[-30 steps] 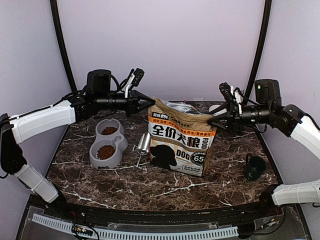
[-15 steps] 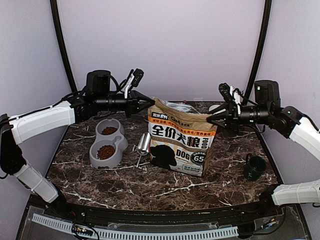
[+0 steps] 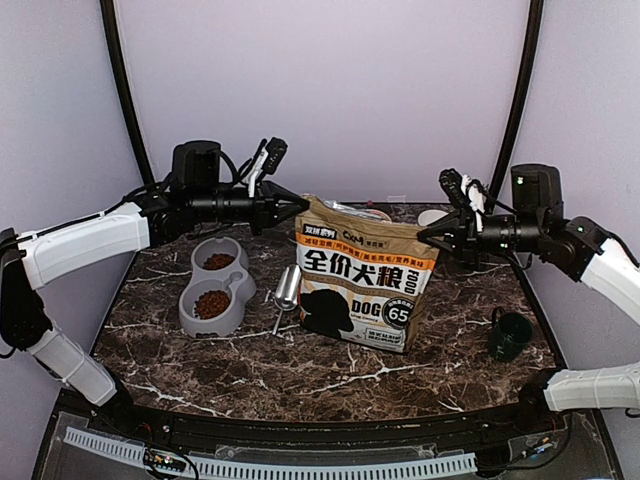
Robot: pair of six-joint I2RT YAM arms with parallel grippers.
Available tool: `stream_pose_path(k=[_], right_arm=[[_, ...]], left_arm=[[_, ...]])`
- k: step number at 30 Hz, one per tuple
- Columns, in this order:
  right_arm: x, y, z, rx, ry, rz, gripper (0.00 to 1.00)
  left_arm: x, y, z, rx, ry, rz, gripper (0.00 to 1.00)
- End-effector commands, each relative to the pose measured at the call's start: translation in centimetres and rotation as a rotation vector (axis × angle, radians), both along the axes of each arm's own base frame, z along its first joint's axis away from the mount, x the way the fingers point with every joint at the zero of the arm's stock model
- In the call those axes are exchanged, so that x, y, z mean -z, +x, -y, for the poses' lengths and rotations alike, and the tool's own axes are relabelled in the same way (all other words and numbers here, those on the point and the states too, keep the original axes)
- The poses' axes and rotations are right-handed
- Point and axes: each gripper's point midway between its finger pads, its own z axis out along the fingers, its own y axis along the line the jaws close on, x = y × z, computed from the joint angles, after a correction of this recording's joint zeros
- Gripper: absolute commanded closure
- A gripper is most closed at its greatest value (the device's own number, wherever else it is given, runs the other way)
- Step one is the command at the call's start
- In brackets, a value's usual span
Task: Serve the pet food
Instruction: Close the seal on the pet food bag with both arms.
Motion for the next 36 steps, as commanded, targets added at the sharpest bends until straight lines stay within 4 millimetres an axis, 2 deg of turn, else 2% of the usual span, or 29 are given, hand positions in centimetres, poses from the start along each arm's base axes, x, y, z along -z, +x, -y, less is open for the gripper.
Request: stream_pose_path(k=[1,6,8,9,13,16,23,25,27,28,34,36], right_arm=[[-2.0,2.2,1.9,0.17,-0.002,0.107,1.0],[-3.0,6.5,6.0,0.495,-0.083,0.18,1.0],[-3.3,7.4,7.4,0.591,-0.103,0.189,1.0],[-3.4,7.8,7.9,0.634,-0.105,0.183,1.0],[-3.5,9.3,10.0,0.802,-0.14,0.102,1.0],[-2.5,9.8,9.3,0.801,-0.158,0.013,1.0],[-2.4,7.9,4.4,0.512,-0.078,-0.064,0.98],[-2.5,7.1,3.3,0.425,-0.082,-0.066,0.79],[-2.7,6.6,2.4,0.351,-0.091,-0.068,0.53],[-2.9,6.3,1.9,0.317,-0.094,-0.069,0.46],[-5.6,5.9,0.0,0.196,-0.113,-0.035,0.22],[-6.3,5.8,-1.2,0.157,-0.111,-0.023,0.17]], left_arm=[[-4.4,-0.2,-1.8,-0.046,-0.065,0.121,1.0],[-5.5,0.3,-2.7,-0.09,-0.078,0.133,1.0],[-5.8,0.3,-2.9,-0.102,-0.089,0.135,1.0],[-6.0,1.1,-3.9,-0.133,-0.093,0.139,1.0],[-6.4,0.7,-4.3,-0.117,-0.118,0.166,1.0],[-6.5,-0.1,-4.2,-0.083,-0.129,0.19,1.0],[-6.4,-1.0,-3.9,-0.026,-0.144,0.203,1.0],[-6.3,-1.1,-3.7,-0.016,-0.145,0.195,1.0],[-6.1,-1.1,-3.6,-0.006,-0.145,0.186,1.0],[-6.1,-1.2,-3.5,-0.001,-0.146,0.184,1.0],[-5.9,-1.5,-3.1,0.033,-0.155,0.168,1.0],[-6.0,-1.6,-3.1,0.041,-0.162,0.165,1.0]])
